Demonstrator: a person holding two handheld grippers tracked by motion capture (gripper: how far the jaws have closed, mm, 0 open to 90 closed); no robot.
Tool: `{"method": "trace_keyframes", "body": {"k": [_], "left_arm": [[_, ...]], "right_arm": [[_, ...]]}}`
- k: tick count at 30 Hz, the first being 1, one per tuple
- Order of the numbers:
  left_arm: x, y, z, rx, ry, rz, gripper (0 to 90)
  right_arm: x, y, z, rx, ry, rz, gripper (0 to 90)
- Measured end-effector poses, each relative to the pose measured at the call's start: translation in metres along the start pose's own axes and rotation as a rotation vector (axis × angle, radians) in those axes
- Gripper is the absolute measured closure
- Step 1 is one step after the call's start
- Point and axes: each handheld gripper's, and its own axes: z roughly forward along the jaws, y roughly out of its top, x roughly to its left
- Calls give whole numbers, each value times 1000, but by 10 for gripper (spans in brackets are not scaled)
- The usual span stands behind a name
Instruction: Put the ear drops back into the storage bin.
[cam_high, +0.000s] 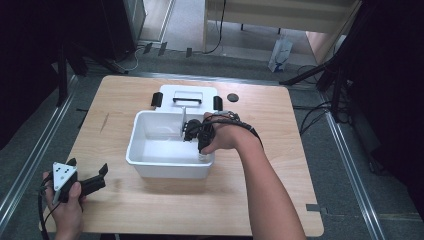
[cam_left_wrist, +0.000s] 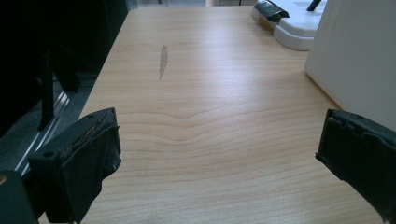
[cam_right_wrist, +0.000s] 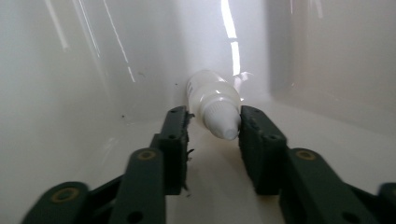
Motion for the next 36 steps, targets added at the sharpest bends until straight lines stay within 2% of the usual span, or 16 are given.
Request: {"method": "trace_keyframes", "body": {"k": [3,5,10,14,17,20,23,26,29,31,36], "left_arm": [[0,0,0,0,-1,1,0],[0,0,0,0,-1,4,0],[0,0,0,-1,1,2,0],[0,0,1,6,2,6,0],[0,0,0,1,-4,5,0],[0,0,0,2,-5,0,0],[1,1,1,10,-9,2,0],[1,0,1,3,-9,-3,0],[1,0,1,3,-8,-5,0],[0,1,1,7,-3,2,0],[0,1,1,7,-4,-1,0]], "right_arm": [[0,-1,0,-13,28,11,442],[0,-2,-2,-15,41,15,387],[-1,-2,-15,-41,-12,15,260],[-4,-4,-33,-65,-43,0,159],[-5,-7,-46,-101,-53,8,129],[-7,-15,-58,-141,-27,42,80],[-8,-22,-65,-131,-3,90,50],[-7,-32,-70,-131,18,106,26],[-8,-40,-73,-119,15,124,7],[-8,-48,-74,-116,-5,136,0],[-8,-65,-77,-128,-4,166,0]]}}
